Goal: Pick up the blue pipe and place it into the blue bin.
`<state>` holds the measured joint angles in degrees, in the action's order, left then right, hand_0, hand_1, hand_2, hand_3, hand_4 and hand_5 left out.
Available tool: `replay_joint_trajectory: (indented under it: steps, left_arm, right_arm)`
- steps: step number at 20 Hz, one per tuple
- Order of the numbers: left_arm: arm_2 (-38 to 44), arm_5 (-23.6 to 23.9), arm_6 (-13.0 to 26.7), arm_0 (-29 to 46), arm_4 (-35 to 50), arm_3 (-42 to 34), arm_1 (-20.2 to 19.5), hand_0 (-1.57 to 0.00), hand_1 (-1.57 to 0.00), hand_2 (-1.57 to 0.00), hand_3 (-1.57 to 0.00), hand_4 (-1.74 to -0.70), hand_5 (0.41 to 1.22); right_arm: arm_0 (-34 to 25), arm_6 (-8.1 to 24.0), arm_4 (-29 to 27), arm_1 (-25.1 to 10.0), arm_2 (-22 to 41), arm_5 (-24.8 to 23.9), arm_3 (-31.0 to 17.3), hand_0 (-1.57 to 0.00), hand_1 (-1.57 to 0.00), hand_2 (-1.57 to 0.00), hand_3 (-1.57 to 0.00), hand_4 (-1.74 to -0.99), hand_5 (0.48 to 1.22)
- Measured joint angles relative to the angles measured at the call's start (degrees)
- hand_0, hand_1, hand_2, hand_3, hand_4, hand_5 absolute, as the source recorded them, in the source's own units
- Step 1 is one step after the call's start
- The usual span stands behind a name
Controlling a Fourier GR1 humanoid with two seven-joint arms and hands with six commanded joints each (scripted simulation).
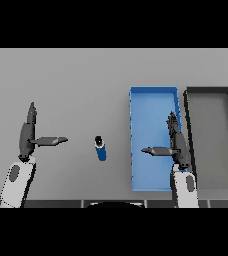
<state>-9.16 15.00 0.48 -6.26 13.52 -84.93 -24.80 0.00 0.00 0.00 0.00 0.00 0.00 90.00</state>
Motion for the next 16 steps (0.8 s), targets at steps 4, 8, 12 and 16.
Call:
replay_joint_trajectory:
  steps: [4, 8, 12, 16]
  left_arm:
    - [-0.09, 0.04, -1.06, 1.26, -0.02, -1.07, -0.18, 0.0, 0.0, 0.0, 0.0, -1.07, 0.591]
    - [-2.94, -12.85, -4.74, 2.44, 0.78, -2.78, -8.37, 0.0, 0.0, 0.0, 0.0, -1.07, 0.589]
    - [-3.7, -19.89, -5.94, 2.52, 2.3, -2.79, -12.22, 0.0, 0.0, 0.0, 0.0, -1.08, 0.596]
    - [-4.56, -22.27, -7.28, 3.78, 2.89, -4.42, -13.07, 0.0, 0.0, 0.0, 0.0, -1.09, 0.596]
  right_arm:
    - [1.31, -0.68, 0.1, 0.14, 0.46, 0.11, 0.94, 0.0, 0.0, 0.0, 0.0, -1.225, 0.617]
    - [5.21, -5.29, 5.31, -4.31, 4.36, 2.89, 4.71, 0.0, 0.0, 0.0, 0.0, -1.225, 0.618]
    - [8.39, -4.88, 8.96, -6.13, 7.07, 3.44, 8.84, 0.0, 0.0, 0.0, 0.0, -1.203, 0.614]
    - [8.22, -1.97, 10.53, -6.29, 7.26, 2.18, 9.68, 0.0, 0.0, 0.0, 0.0, -1.186, 0.598]
